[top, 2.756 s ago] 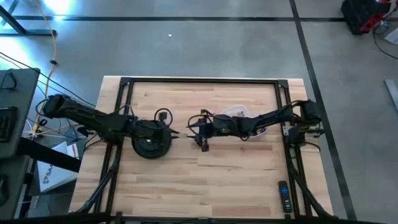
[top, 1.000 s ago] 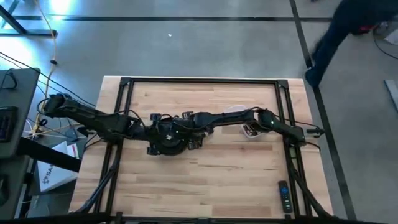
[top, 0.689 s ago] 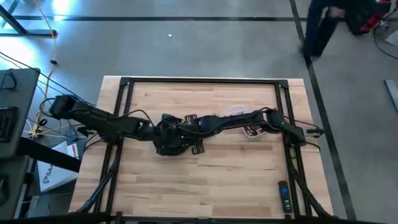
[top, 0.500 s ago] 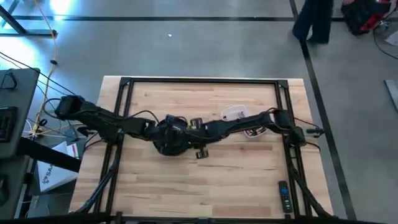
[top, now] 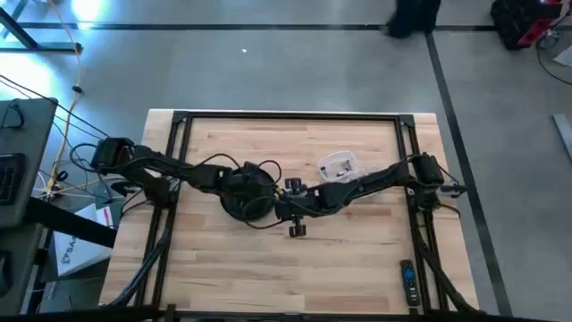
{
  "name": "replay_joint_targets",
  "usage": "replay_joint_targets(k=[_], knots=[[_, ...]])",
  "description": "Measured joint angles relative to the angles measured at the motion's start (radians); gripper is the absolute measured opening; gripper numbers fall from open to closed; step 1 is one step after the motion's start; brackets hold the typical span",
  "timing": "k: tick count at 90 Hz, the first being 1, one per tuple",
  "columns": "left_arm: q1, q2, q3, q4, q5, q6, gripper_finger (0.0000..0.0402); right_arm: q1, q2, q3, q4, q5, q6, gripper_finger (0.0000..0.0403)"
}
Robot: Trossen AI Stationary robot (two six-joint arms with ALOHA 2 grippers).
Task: Insert battery
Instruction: Insert the black battery into the black wall clock battery compartment
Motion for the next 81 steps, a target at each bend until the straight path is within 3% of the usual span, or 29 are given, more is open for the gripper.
replay_joint_targets(k=[37, 81], knots=[[0.013, -0.030, -0.002, -0.072, -0.010, -0.050, 0.0031, -0.004, 0.000, 0.000, 0.022, -0.001, -0.002, 0.0043], [0.050, -0.034, -0.003, -0.125, -0.013, -0.108, 0.0092, -0.004, 0.000, 0.000, 0.025, -0.001, -0.001, 0.0042]])
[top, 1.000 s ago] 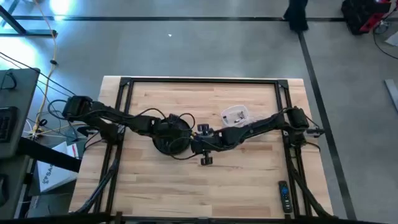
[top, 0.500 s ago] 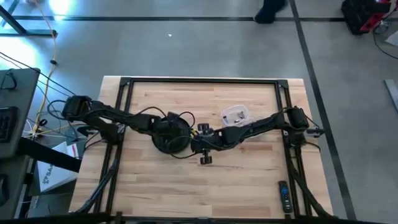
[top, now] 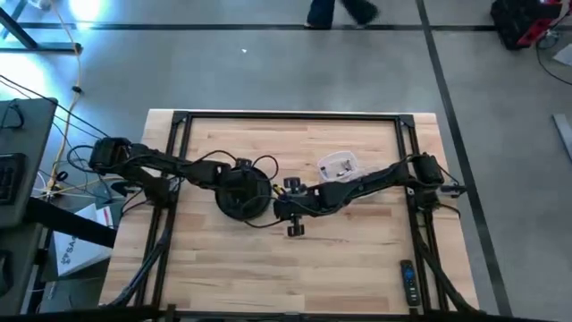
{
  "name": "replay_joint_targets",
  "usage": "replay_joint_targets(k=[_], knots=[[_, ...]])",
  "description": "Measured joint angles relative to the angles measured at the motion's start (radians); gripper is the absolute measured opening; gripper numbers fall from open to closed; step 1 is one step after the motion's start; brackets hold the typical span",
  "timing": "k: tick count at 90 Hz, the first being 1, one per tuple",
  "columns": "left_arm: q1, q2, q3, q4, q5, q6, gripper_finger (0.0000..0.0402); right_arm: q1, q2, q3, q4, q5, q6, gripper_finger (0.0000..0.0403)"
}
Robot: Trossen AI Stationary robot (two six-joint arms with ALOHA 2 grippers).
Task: Insert battery
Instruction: Insert the black battery into the black wall clock battery compartment, then move the black wall clock to the middle left of the table
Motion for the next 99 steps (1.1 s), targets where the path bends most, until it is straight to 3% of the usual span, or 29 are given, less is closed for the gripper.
replay_joint_targets(k=[71, 85, 99], knots=[[-0.003, -0.127, 0.001, -0.156, -0.010, -0.199, 0.0107, -0.035, -0.013, 0.031, -0.001, 0.002, -0.002, 0.0042], [0.015, -0.135, 0.058, -0.344, -0.193, -0.372, 0.0107, -0.068, -0.013, 0.031, 0.059, 0.002, 0.061, 0.0043], [0.049, -0.138, 0.055, -0.459, -0.126, -0.562, 0.0107, -0.098, -0.003, 0.032, 0.109, -0.009, 0.089, 0.0043]])
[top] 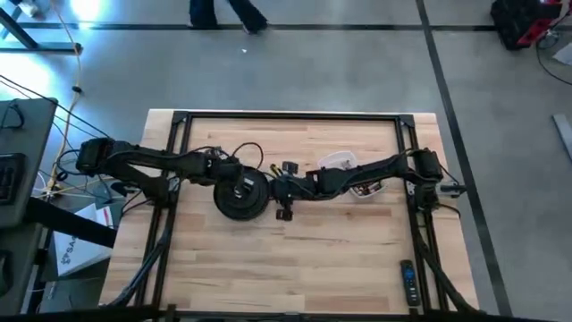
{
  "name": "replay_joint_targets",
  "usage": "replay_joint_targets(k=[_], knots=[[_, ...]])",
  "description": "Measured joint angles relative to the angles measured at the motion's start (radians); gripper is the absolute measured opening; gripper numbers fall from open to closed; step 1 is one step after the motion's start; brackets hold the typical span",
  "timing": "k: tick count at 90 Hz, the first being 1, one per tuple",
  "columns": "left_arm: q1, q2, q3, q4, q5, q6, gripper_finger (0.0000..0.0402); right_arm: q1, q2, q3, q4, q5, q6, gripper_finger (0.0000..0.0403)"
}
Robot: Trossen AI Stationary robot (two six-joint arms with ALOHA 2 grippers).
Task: Insert battery
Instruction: Move the black wall clock to the middle left of the table
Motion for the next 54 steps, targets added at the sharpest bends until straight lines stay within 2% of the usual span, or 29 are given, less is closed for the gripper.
replay_joint_targets(k=[8, 17, 33, 54], knots=[[0.020, 0.000, -0.035, -0.024, 0.075, -0.081, 0.0107, -0.009, 0.025, 0.000, 0.038, -0.020, 0.004, 0.0043], [0.032, 0.000, -0.076, -0.023, 0.116, -0.149, 0.0107, -0.013, 0.050, 0.000, 0.077, -0.046, 0.009, 0.0043], [0.028, 0.000, -0.116, -0.026, 0.193, -0.201, 0.0107, -0.014, 0.073, 0.000, 0.159, -0.062, -0.007, 0.0043], [-0.020, -0.003, -0.144, 0.037, 0.235, -0.250, 0.0107, -0.034, 0.118, 0.000, 0.248, -0.092, -0.014, 0.0043]])
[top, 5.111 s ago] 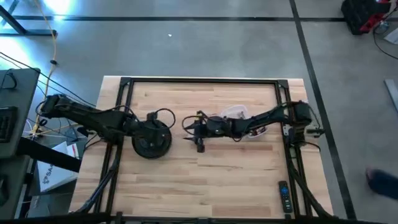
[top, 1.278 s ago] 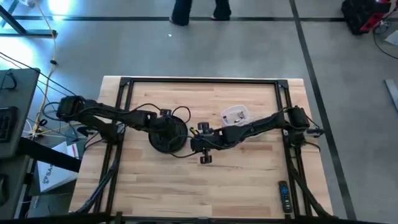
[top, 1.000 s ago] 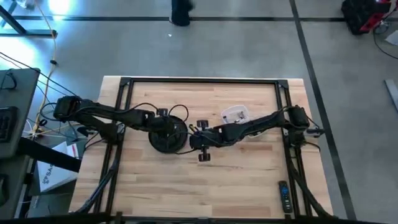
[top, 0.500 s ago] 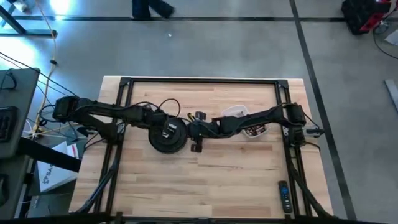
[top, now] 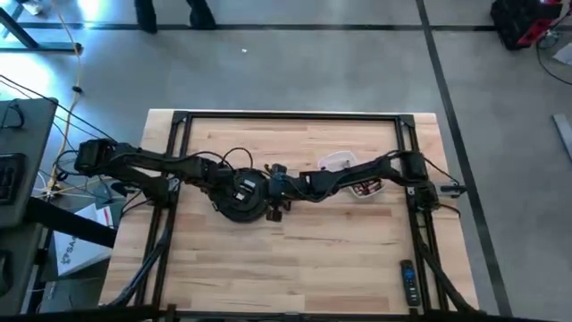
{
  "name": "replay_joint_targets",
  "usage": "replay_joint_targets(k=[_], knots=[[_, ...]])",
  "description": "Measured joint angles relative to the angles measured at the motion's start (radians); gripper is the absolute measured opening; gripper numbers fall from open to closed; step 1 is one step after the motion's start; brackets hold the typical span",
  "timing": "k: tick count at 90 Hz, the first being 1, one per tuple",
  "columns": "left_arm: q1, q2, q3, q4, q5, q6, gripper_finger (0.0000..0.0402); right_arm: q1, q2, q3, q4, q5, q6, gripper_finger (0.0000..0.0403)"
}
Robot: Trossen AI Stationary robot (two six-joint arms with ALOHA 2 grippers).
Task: Insert battery
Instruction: Move the black wall clock to the middle left of the table
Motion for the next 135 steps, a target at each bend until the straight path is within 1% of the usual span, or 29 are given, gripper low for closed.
replay_joint_targets(k=[10, 23, 33, 48, 63, 83, 99, 110, 135], knots=[[-0.027, 0.000, -0.001, 0.039, 0.021, -0.004, 0.0106, -0.010, 0.002, 0.000, 0.026, 0.000, -0.001, 0.0043], [-0.057, 0.001, -0.002, 0.115, 0.080, 0.036, 0.0106, -0.023, 0.002, 0.000, 0.043, -0.012, -0.003, 0.0043], [-0.068, 0.001, -0.002, 0.102, 0.078, 0.032, 0.0106, -0.024, 0.002, 0.000, 0.043, -0.038, 0.007, 0.0043], [-0.071, 0.001, -0.002, 0.099, 0.070, 0.029, 0.0106, -0.002, 0.003, 0.000, 0.051, -0.040, 0.031, 0.0042], [-0.071, 0.002, -0.003, 0.098, 0.066, 0.024, 0.0106, 0.025, 0.042, 0.000, 0.097, -0.037, 0.056, 0.0039], [-0.071, 0.002, -0.003, 0.098, 0.062, 0.020, 0.0106, 0.042, 0.079, -0.001, 0.084, -0.055, 0.086, 0.0029], [-0.071, 0.002, -0.003, 0.100, 0.059, 0.020, 0.0106, 0.051, 0.079, -0.001, 0.081, -0.083, 0.075, 0.0024], [-0.071, 0.002, -0.003, 0.113, 0.056, 0.027, 0.0106, 0.048, 0.104, 0.000, 0.070, -0.085, 0.052, 0.0023], [-0.071, 0.002, -0.004, 0.122, 0.053, 0.048, 0.0106, 0.030, 0.131, 0.002, 0.101, -0.103, 0.052, 0.0022]])
